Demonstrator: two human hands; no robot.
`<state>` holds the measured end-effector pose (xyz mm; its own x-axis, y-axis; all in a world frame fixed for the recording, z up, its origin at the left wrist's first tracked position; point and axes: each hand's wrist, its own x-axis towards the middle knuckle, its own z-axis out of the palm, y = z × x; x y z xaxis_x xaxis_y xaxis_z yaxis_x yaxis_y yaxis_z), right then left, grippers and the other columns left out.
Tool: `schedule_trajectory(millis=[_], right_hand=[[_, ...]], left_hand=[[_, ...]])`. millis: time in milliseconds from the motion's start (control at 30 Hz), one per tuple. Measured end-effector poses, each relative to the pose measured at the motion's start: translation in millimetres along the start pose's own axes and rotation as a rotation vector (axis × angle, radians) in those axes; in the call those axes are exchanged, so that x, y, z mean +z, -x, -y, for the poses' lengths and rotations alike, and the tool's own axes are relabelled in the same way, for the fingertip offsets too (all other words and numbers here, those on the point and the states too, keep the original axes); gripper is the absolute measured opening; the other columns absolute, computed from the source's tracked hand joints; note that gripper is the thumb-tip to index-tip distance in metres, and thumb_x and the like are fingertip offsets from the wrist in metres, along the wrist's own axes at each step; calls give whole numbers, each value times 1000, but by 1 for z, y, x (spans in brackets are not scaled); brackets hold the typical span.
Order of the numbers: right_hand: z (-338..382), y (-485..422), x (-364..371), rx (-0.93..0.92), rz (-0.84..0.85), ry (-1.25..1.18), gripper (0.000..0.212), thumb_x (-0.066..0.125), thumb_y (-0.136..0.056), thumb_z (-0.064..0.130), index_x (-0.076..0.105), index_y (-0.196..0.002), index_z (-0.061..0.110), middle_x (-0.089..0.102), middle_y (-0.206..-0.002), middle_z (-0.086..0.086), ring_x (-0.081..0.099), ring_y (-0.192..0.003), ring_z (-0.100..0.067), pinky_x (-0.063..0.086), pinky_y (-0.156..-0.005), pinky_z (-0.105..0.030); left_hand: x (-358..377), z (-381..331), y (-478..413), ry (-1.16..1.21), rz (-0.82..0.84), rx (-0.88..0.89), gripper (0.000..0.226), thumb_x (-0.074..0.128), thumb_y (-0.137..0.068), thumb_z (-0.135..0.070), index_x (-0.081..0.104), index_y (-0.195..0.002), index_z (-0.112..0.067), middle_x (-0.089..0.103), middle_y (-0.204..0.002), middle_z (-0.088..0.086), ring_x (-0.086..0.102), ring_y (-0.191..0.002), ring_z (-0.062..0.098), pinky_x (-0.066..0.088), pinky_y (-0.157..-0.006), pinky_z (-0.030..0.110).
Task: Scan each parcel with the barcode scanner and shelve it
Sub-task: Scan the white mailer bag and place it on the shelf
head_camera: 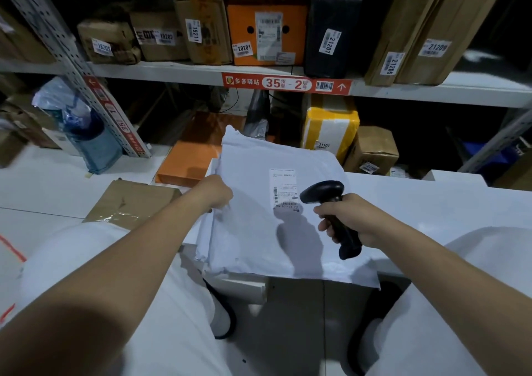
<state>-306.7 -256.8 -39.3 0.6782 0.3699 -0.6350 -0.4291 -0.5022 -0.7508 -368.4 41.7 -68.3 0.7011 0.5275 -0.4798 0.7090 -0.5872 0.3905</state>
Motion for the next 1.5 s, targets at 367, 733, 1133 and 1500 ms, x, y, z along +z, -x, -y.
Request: schedule_trajectory(millis=[367,733,1133,1500], right_hand=[[3,8,-3,70,18,-214,14,68,-97,14,60,-93,3,65,-70,-13,55,-53,-21,50,-54,-32],[-6,0,-6,31,-65,-176,15,71,-95,12,66,-97,-1,70,-76,-18,59,-56,-24,52,-55,-33],[-63,-58,-31,85,-406,53,23,70,-92,16,69,-107,-1,62,-82,-15,59,-76,-31,45,-67,-37],[-63,-60,-31,90,-318,-136,18,69,-96,15,64,-103,-1,57,-79,-15,55,-68,-28,43,-59,-35]], left_hand=[[-19,-9,-1,-95,-108,63,39,47,-107,-15,53,-144,-3,56,-142,18,57,-124,37,48,-105,41],[-12,6,-9,-103,-97,42,33,56,-100,-19,67,-127,-3,65,-130,18,62,-119,38,51,-97,41],[27,14,-6,287,36,-91,28,64,-95,-25,65,-107,1,71,-106,20,66,-87,34,47,-67,31],[37,9,-11,571,178,-155,47,79,-91,-40,65,-121,-5,74,-115,10,69,-97,31,56,-84,35]])
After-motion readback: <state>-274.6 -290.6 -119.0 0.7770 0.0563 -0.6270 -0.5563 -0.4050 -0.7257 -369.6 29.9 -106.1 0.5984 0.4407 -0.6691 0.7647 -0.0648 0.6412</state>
